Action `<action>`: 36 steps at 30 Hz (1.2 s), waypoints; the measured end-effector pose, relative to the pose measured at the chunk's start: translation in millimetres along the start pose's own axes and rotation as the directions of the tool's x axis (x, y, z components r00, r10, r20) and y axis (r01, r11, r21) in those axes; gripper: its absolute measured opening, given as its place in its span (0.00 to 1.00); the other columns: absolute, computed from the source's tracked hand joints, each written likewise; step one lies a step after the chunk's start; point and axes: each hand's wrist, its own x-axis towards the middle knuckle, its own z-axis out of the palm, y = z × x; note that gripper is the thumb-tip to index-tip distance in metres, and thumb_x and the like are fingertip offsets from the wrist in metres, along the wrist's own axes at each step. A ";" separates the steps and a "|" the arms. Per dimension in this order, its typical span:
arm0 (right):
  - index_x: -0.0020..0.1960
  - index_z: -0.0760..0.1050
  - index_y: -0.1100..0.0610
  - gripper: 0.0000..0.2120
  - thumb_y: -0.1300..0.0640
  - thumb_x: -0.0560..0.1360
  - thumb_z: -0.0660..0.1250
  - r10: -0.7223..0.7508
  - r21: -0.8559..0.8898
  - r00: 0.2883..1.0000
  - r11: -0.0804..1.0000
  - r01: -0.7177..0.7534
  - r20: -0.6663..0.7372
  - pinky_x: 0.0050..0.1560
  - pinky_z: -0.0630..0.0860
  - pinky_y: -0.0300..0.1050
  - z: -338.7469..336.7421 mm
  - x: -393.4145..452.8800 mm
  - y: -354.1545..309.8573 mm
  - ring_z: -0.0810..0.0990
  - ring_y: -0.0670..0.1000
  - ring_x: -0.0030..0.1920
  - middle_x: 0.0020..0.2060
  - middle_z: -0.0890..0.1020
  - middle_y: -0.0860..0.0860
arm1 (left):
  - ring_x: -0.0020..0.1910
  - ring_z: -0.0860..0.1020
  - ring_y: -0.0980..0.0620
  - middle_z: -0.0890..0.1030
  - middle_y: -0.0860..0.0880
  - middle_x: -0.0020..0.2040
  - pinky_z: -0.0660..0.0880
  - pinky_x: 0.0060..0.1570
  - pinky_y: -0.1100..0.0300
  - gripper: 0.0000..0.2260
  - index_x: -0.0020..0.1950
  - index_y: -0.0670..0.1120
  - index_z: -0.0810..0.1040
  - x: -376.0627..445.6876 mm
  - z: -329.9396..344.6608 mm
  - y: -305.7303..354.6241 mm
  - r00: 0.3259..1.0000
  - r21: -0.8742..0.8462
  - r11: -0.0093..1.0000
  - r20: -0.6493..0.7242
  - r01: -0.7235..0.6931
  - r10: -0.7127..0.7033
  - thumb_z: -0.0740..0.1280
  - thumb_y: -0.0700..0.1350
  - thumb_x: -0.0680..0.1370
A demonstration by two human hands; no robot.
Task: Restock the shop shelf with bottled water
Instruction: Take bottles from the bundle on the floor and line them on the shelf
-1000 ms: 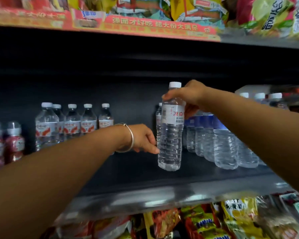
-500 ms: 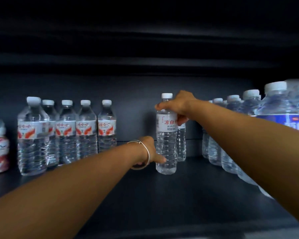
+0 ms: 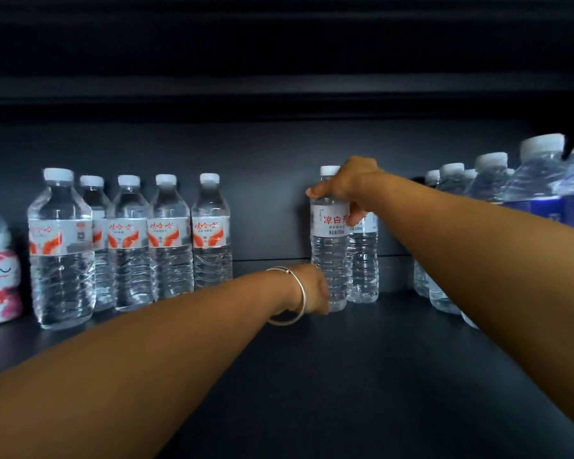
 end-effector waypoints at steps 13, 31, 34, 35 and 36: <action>0.49 0.74 0.59 0.21 0.44 0.67 0.75 -0.062 -0.113 0.996 0.992 0.056 -0.056 0.43 0.82 0.49 14.2 13.4 -1.5 0.82 0.58 0.38 0.42 0.80 0.56 | 0.62 0.73 0.46 0.73 0.45 0.65 0.69 0.61 0.57 0.17 0.66 0.43 0.72 13.2 1.5 1.9 1.000 0.078 0.997 0.023 -0.008 0.006 0.62 0.47 0.79; 0.55 0.74 0.61 0.23 0.46 0.70 0.73 -0.066 -0.115 0.992 0.992 0.054 -0.104 0.48 0.81 0.51 21.0 14.6 1.7 0.83 0.58 0.46 0.48 0.80 0.57 | 0.70 0.66 0.45 0.64 0.44 0.73 0.64 0.67 0.56 0.21 0.73 0.44 0.63 19.9 4.9 5.4 0.995 0.215 0.976 0.104 -0.031 0.008 0.58 0.47 0.81; 0.51 0.74 0.60 0.19 0.48 0.70 0.73 -0.078 -0.105 0.991 0.992 0.066 -0.111 0.45 0.81 0.49 18.5 10.9 3.1 0.83 0.57 0.41 0.44 0.80 0.56 | 0.71 0.65 0.45 0.62 0.44 0.74 0.63 0.68 0.55 0.22 0.74 0.44 0.62 18.7 3.6 8.8 0.993 0.233 0.972 0.117 -0.036 0.009 0.58 0.47 0.81; 0.49 0.73 0.59 0.17 0.48 0.71 0.73 -0.088 -0.116 0.990 0.990 0.075 -0.112 0.44 0.81 0.49 17.8 9.6 3.5 0.83 0.57 0.41 0.43 0.80 0.56 | 0.71 0.65 0.45 0.63 0.44 0.74 0.63 0.67 0.55 0.22 0.74 0.44 0.62 18.2 2.8 10.0 0.993 0.238 0.971 0.117 -0.039 0.011 0.58 0.47 0.81; 0.48 0.72 0.59 0.16 0.49 0.71 0.73 -0.097 -0.131 0.989 0.988 0.082 -0.110 0.45 0.81 0.48 17.6 7.6 3.9 0.83 0.58 0.43 0.44 0.80 0.56 | 0.71 0.65 0.44 0.63 0.44 0.74 0.63 0.67 0.55 0.22 0.74 0.43 0.62 17.4 2.4 10.9 0.993 0.242 0.969 0.116 -0.041 0.013 0.58 0.47 0.81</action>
